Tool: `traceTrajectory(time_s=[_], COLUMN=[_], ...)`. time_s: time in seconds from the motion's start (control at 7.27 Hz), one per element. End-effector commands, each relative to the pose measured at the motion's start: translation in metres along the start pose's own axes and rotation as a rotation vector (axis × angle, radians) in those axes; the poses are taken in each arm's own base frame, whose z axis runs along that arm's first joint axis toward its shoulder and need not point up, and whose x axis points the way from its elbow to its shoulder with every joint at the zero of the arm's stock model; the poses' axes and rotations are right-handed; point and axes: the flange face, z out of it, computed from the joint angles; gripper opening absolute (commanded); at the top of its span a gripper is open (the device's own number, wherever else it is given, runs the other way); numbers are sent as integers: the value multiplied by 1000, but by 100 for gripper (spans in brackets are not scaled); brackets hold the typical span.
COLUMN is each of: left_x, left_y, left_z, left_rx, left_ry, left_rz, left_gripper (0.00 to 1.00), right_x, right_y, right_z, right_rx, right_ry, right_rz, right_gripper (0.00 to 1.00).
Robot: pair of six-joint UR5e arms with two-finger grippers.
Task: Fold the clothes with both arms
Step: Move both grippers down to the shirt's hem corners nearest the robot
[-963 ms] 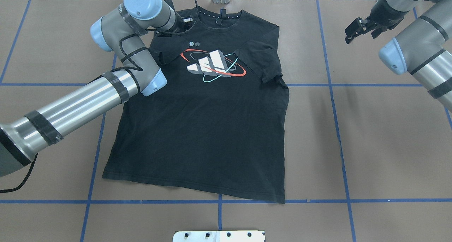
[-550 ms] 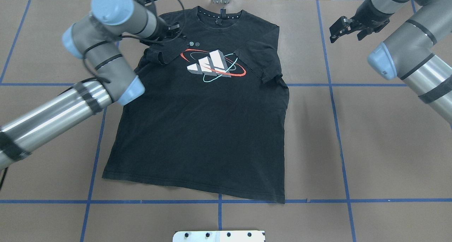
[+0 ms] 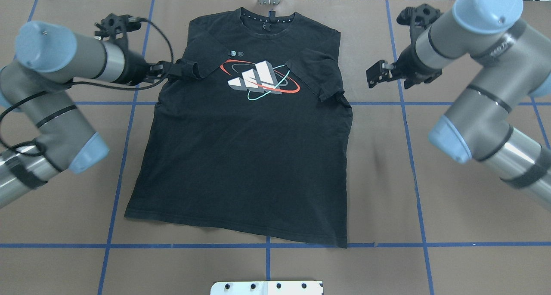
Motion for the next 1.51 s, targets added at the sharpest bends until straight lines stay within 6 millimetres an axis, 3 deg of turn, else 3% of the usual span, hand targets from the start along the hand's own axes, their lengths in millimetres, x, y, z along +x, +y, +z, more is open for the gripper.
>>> traceTrajectory(time_s=[0.0, 0.14, 0.41, 0.69, 0.96, 1.24, 1.38], left_x=[-15, -30, -36, -60, -66, -62, -62], left_y=[51, 78, 136, 193, 222, 239, 242], left_z=[-38, -41, -43, -42, -35, -27, -25], left_rx=[-73, -109, -187, -192, -224, -241, -248], left_ry=[42, 25, 16, 23, 14, 8, 7], left_rz=[22, 20, 45, 86, 100, 116, 118], left_gripper=[100, 100, 100, 100, 100, 100, 94], right_x=[-19, -30, -46, -61, -65, -65, -64], right_y=[105, 149, 233, 284, 294, 294, 295], right_z=[-16, -21, -23, -11, -7, -6, -4], right_rx=[-6, -9, -12, 3, 15, 14, 14], right_ry=[-28, -35, -30, -18, -17, -14, -9], right_rz=[46, 69, 95, 106, 92, 92, 92], right_gripper=[100, 100, 100, 100, 100, 100, 100])
